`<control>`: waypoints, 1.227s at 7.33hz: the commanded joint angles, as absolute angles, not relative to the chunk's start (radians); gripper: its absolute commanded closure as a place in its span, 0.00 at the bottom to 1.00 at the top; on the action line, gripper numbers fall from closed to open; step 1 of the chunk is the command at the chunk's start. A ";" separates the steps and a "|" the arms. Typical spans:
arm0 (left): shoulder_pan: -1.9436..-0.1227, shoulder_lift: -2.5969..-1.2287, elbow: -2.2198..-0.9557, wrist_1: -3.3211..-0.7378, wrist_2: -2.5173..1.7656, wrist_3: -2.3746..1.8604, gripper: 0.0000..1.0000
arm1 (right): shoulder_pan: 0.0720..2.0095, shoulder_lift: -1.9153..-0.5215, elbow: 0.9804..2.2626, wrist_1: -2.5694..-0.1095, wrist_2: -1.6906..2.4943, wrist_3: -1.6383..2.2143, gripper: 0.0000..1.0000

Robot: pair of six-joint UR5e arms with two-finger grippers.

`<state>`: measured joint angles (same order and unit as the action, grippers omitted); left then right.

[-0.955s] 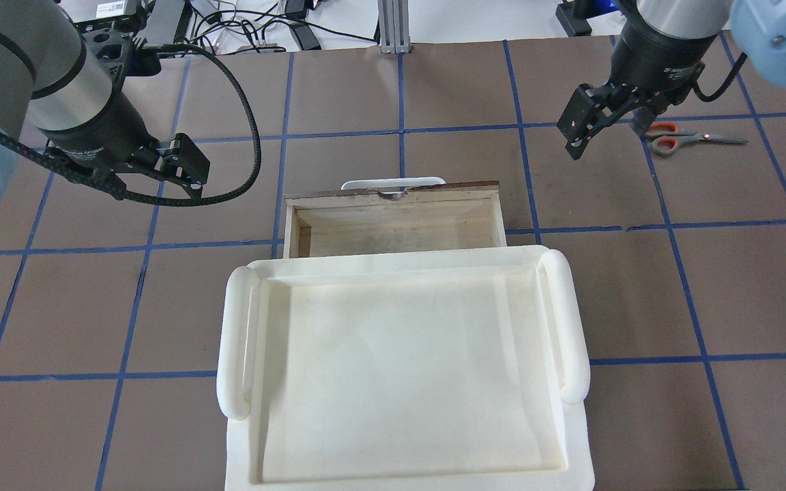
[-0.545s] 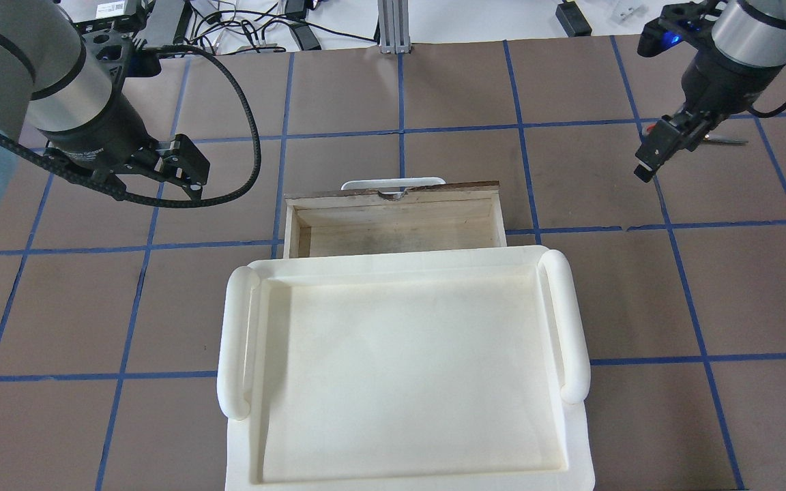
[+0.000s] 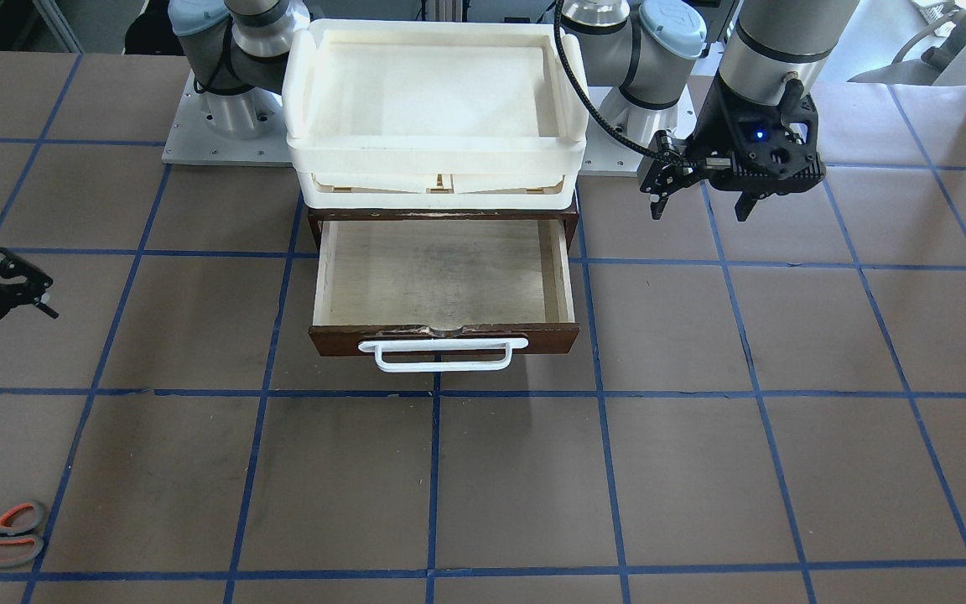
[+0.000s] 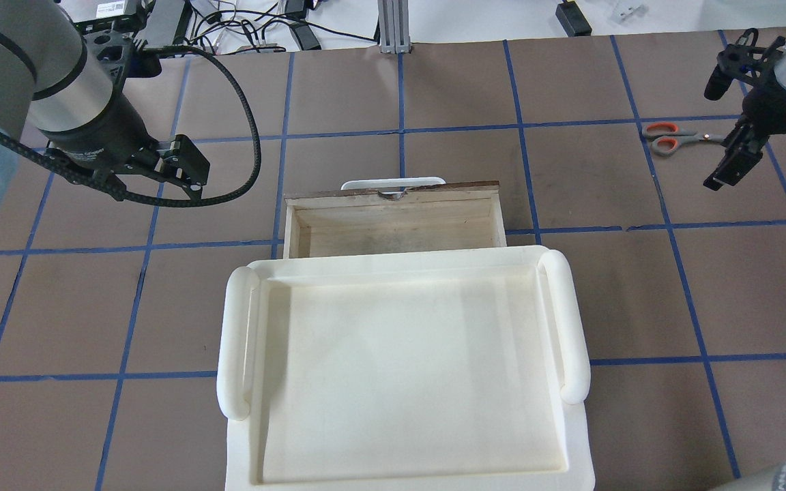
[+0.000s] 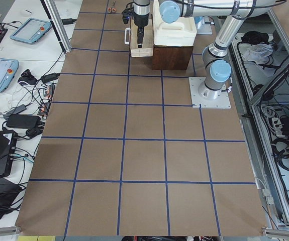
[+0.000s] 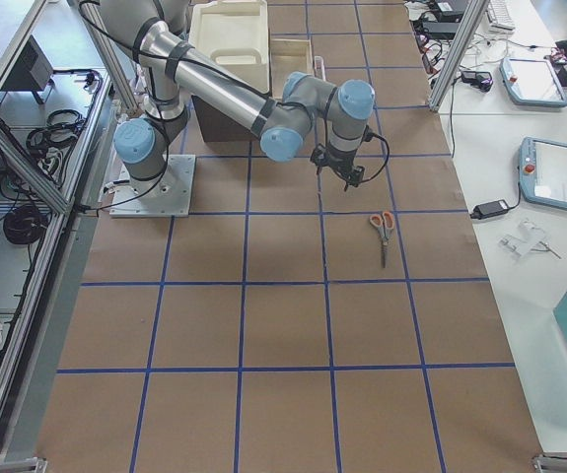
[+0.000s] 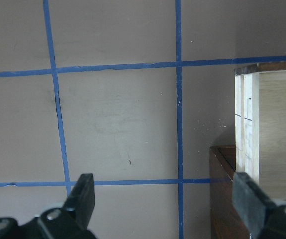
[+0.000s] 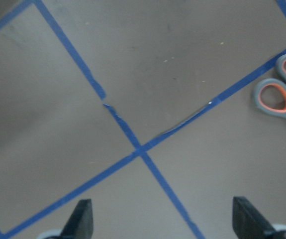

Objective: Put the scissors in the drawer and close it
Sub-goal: 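Move the right gripper over the grey-and-orange scissors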

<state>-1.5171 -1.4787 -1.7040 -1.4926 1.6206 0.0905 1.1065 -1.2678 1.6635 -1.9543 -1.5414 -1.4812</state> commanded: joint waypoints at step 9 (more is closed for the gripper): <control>-1.516 -1.483 -1.703 -1.493 1.623 0.086 0.00 | 1.052 -0.868 1.451 -2.313 -1.447 -1.847 0.09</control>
<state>-1.5156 -1.4813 -1.7040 -1.4926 1.6221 0.0881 1.0524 -0.8752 1.4644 -2.3340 -1.4526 -1.8355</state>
